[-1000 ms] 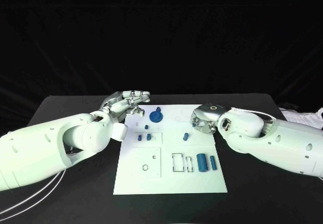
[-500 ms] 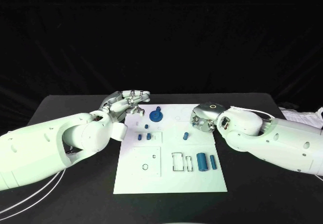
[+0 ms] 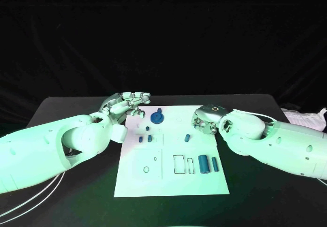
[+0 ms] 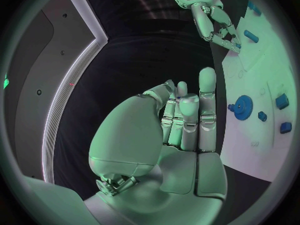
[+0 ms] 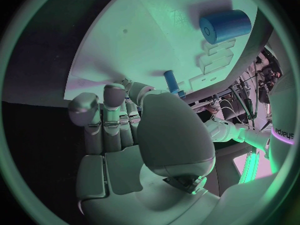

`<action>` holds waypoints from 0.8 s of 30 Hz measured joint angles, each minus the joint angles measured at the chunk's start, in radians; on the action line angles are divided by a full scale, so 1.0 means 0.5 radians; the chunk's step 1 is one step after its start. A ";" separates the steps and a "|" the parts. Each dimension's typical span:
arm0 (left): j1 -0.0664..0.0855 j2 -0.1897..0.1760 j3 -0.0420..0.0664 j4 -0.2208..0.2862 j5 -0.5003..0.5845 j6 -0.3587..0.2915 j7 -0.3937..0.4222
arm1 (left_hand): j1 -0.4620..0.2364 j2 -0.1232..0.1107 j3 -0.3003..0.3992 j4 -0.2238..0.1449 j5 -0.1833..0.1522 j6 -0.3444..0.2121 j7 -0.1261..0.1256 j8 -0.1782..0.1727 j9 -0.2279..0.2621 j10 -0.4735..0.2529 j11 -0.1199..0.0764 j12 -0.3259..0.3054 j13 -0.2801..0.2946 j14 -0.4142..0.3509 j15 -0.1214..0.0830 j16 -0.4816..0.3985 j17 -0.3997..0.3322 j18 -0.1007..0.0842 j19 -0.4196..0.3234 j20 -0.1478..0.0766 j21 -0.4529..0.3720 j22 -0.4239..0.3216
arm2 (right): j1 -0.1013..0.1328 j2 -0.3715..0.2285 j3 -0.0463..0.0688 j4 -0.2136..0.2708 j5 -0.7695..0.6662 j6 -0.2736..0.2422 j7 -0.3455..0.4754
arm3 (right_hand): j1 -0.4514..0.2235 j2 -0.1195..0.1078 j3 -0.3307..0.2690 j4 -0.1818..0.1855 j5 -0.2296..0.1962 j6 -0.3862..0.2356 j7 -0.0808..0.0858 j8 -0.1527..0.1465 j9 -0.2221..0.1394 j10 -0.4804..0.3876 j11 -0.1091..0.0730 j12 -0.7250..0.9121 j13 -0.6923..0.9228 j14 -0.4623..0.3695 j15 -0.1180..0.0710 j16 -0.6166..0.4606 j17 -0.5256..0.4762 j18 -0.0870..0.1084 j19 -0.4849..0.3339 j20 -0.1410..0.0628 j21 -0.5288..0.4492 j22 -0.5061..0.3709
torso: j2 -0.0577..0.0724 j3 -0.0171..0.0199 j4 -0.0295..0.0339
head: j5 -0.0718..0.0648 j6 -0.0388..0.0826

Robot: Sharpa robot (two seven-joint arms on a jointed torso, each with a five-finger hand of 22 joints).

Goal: Assemble the parts on the task board

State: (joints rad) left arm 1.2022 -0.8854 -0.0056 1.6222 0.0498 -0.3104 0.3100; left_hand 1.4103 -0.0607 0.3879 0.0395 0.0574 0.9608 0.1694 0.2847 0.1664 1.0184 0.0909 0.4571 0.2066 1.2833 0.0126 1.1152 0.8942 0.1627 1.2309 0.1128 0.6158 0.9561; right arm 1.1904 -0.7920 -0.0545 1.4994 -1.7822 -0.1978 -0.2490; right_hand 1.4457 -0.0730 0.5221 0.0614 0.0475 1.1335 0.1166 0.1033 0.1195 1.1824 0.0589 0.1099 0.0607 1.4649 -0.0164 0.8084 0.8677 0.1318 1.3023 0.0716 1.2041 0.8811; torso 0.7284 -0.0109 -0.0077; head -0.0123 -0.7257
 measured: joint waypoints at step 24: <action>0.000 0.006 0.000 -0.009 -0.001 -0.001 -0.010 | 0.000 0.000 0.000 0.000 0.000 0.000 0.000 0.008 0.002 0.000 0.000 0.000 0.002 0.000 0.000 0.000 0.000 0.000 0.000 0.000 -0.008 -0.004 | -0.003 -0.150 0.026 0.273 0.192 -0.178 -0.072 | -0.075 -0.002 -0.005 0.004 0.000 -0.004 0.004 -0.019 0.012 0.007 0.006 -0.022 0.010 0.000 0.000 0.000 0.003 0.000 0.000 0.000 0.000 0.015 | 0.001 0.0004 0.001 | 0.005 0.004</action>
State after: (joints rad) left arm 1.2021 -0.8825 -0.0056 1.6174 0.0491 -0.3109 0.3051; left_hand 1.4103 -0.0607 0.3879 0.0395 0.0574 0.9608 0.1693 0.2889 0.1676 1.0184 0.0909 0.4570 0.2075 1.2833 0.0126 1.1152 0.8943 0.1628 1.2309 0.1128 0.6117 0.9541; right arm 1.1891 -0.8670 -0.0418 1.6357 -1.6864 -0.2865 -0.2847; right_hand 1.4079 -0.0739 0.5198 0.0637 0.0475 1.1314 0.1186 0.0940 0.1254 1.1857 0.0621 0.0991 0.0656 1.4649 -0.0164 0.8083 0.8692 0.1318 1.3021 0.0717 1.2040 0.8884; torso 0.7289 -0.0107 -0.0071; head -0.0099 -0.7236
